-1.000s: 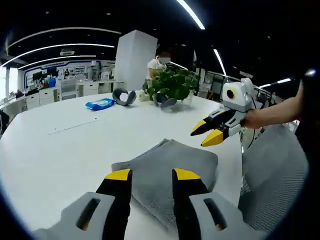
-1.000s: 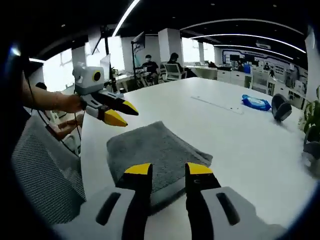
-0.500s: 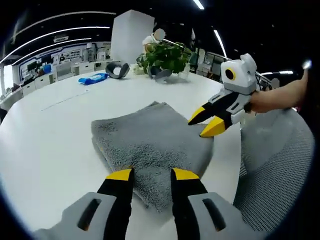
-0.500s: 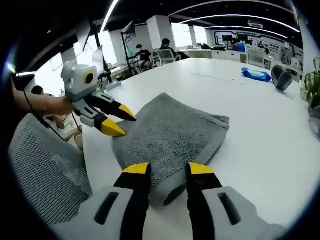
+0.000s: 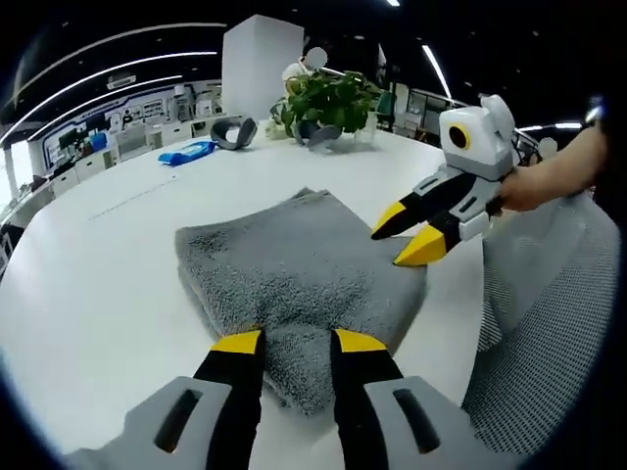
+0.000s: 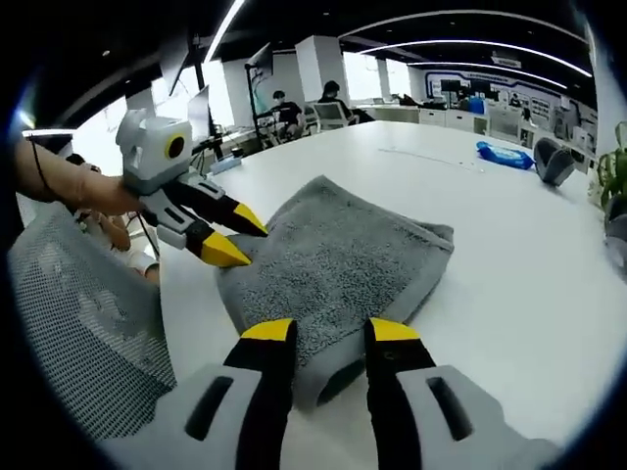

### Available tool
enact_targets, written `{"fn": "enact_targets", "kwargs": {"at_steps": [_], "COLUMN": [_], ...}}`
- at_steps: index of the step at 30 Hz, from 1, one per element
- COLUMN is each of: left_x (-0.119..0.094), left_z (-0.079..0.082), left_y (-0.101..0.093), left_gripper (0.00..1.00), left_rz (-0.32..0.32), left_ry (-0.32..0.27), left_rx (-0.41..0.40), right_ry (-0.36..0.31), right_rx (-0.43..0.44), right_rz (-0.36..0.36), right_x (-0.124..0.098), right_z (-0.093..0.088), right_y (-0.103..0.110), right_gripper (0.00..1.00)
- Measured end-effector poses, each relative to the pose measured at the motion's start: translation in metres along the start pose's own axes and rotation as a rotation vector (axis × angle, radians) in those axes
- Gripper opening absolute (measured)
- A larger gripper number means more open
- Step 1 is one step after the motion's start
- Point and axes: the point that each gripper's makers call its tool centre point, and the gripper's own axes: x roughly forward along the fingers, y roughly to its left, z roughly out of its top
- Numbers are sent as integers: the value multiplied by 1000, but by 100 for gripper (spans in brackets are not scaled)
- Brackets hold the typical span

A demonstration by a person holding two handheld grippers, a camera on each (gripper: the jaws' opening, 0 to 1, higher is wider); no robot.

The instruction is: Fold the towel on the table until its edges align and the towel forms a compact rectangular stack.

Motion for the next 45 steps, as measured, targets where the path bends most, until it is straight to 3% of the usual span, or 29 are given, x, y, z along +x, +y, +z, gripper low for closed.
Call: {"fn": "enact_targets", "kwargs": {"at_steps": [3,5,8,15,21,28,31,45], "left_x": [0,2,7,23,35,52,64,108], "left_z": [1,1,3,12,19,30,39,73], "left_y": [-7,-12,-17,-26,-25,-18,-12,28], "left_gripper": [27,27,26,25,25,25,25,24], "left_rz": [-14,-19,-12,-45,-92,-127,-154,-144], "left_ry": [16,33,55,99,177,175,126,72], "left_rx": [-8,0,16,103,136,138,153,151], "right_ry": [40,78,106,133,149,166,178,165], "right_rx": [-29,-123,-163,-154,-132,-100,-96,-75], "right_rz": [11,1,-22,-28,-10,-6,-6,-49], "right_x": [-1,-3,-5,-12,-10,-4,-2,19], "right_z": [-1,-4,-6,-11,-11,-6,-2,22], "right_y": [1,-1,-5,-23,-30,-55,-69,-128], "right_gripper": [27,27,26,25,25,24,24,23]}}
